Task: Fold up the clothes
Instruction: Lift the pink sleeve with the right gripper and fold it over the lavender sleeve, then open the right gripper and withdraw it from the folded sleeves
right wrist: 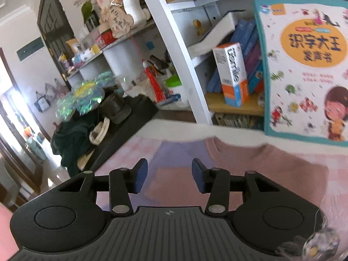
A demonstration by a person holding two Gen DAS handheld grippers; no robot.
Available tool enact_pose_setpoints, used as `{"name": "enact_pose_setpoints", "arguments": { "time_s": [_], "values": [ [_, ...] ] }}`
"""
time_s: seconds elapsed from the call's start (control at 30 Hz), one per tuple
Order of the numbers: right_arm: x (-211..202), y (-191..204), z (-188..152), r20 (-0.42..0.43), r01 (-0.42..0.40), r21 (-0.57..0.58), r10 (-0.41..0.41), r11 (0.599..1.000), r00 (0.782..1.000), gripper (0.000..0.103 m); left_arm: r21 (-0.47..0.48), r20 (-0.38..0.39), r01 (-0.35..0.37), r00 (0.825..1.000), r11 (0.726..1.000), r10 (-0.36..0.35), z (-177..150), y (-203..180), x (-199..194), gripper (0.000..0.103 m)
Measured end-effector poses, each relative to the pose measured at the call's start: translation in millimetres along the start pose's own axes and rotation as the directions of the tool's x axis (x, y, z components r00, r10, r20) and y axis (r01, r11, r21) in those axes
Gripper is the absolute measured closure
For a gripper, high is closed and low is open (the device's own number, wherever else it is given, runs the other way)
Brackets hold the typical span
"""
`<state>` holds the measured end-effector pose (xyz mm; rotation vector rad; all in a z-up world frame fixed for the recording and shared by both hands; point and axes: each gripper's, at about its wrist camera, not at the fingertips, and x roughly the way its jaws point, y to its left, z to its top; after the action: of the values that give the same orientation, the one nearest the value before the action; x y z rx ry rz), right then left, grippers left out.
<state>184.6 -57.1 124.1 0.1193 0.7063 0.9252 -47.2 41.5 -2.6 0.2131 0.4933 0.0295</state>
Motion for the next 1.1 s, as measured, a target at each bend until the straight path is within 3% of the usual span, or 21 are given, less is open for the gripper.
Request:
{"name": "enact_pose_setpoints", "arguments": {
  "time_s": [0.2, 0.4, 0.6, 0.83, 1.0, 1.1],
  "values": [
    [-54, -13, -63, -0.030, 0.012, 0.011, -0.012, 1.000, 0.999, 0.054, 0.012, 0.009, -0.004, 1.000, 1.000, 0.004, 0, -2, -1, 0.023],
    [-112, -23, -139, 0.006, 0.119, 0.036, -0.119, 0.992, 0.993, 0.053, 0.044, 0.037, -0.040, 0.999, 0.998, 0.038, -1, -9, -5, 0.023],
    [-159, -26, -186, 0.039, 0.199, 0.055, -0.201, 0.978, 0.979, 0.051, 0.076, 0.057, -0.053, 0.997, 0.996, 0.048, -1, -14, -8, 0.023],
    [-183, -25, -213, 0.015, 0.181, 0.102, -0.184, 0.978, 0.983, 0.051, 0.013, 0.062, -0.021, 0.998, 1.000, 0.020, -1, 3, -14, 0.023],
    [-183, -30, -221, -0.056, 0.152, 0.124, -0.147, 0.980, 0.988, 0.051, -0.016, 0.019, -0.081, 0.997, 0.997, 0.081, 3, 35, -31, 0.023],
    [-180, -31, -224, -0.083, 0.110, 0.140, -0.099, 0.984, 0.992, 0.052, -0.088, -0.031, -0.117, 0.993, 0.989, 0.114, 0, 62, -39, 0.023]
  ]
}}
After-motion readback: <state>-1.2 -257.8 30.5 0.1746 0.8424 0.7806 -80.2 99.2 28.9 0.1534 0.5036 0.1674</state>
